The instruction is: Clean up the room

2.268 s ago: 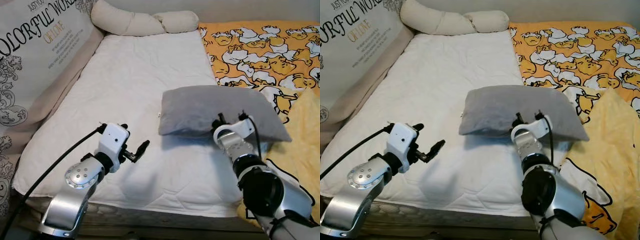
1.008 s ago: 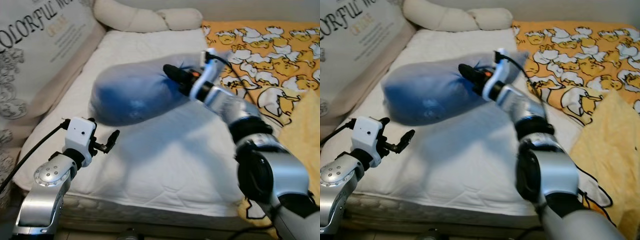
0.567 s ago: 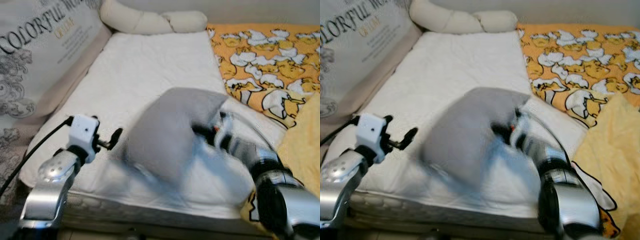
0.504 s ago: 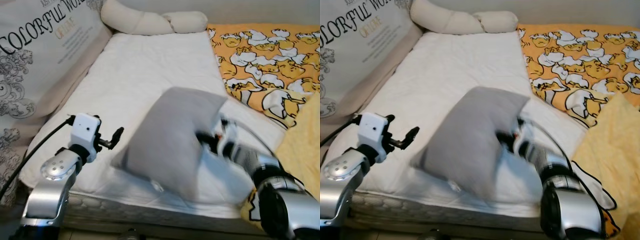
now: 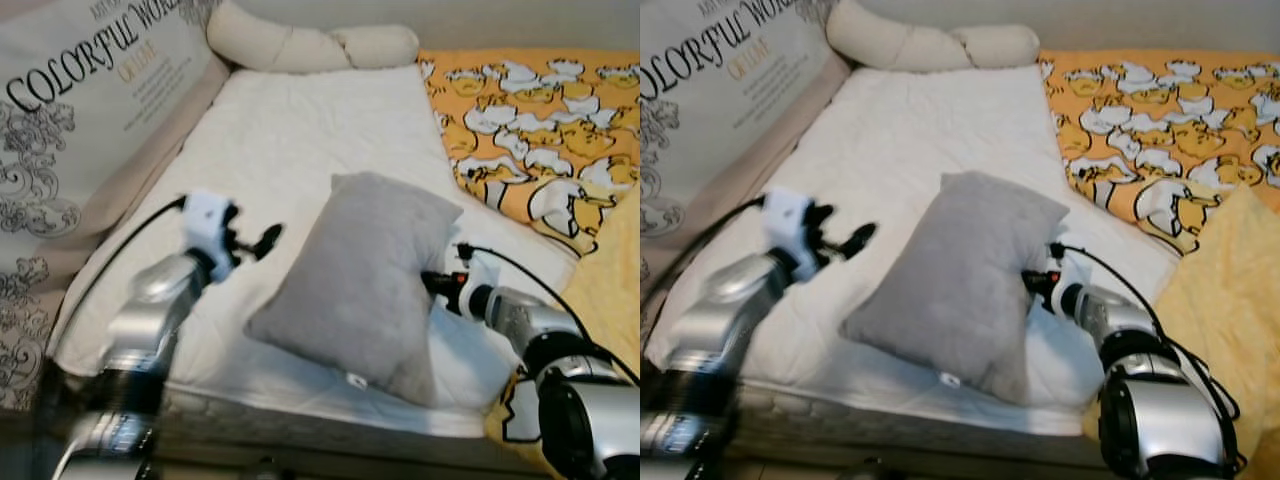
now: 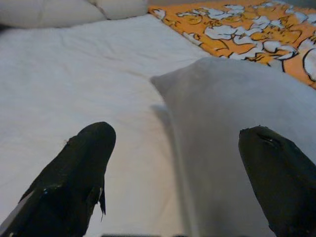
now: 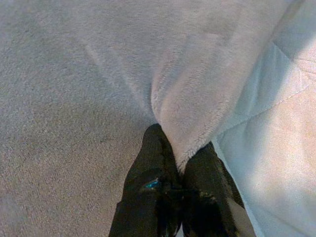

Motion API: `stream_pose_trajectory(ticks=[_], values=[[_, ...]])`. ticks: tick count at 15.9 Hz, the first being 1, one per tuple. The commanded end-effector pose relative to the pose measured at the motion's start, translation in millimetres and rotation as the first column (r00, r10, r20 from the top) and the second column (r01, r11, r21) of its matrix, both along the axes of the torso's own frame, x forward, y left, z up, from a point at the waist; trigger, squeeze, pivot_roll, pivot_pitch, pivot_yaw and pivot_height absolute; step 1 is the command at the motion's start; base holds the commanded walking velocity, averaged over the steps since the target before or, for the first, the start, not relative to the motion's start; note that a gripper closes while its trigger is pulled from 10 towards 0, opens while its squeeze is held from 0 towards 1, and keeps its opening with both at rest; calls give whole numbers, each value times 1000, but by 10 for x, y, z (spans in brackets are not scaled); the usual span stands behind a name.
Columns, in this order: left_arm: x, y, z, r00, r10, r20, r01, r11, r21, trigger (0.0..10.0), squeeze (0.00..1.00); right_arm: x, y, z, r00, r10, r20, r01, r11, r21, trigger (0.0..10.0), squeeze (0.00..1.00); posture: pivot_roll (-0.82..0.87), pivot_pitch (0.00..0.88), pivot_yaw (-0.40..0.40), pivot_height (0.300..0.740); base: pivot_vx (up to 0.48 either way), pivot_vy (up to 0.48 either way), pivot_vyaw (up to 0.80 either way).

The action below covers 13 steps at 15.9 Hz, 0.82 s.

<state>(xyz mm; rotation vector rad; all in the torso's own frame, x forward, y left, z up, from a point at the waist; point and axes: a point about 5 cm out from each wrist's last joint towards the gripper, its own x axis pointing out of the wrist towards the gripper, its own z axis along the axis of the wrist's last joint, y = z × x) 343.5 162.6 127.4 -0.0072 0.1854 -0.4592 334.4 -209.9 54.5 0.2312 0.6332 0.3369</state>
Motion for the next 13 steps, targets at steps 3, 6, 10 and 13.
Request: stream_pose_trajectory(ticks=[3, 6, 10, 13], values=[[151, -63, -273, 991, 86, -106, -88, 996, -13, 10000, 1000, 46, 37, 111, 993, 103, 63, -104, 995, 6, 0, 0, -33, 0, 90, 740, 0, 0, 0], [122, -221, -543, 958, 164, -237, -181, 982, -55, 10000, 1000, -62, -36, 77, 979, 199, 51, -201, 979, 30, 0, 0, -109, 0, 110, 740, 0, 0, 0], [-33, -631, -776, 928, 36, -372, -147, 950, -276, 10000, 1000, -149, -102, 27, 975, 218, 37, -219, 975, 32, 0, 0, -142, 0, 120, 740, 0, 0, 0], [-152, -863, -836, 904, -146, -402, -49, 899, -435, 10000, 1000, -188, 33, -75, 978, 206, 30, -208, 977, 41, 0, 0, -129, 0, 117, 740, 0, 0, 0]])
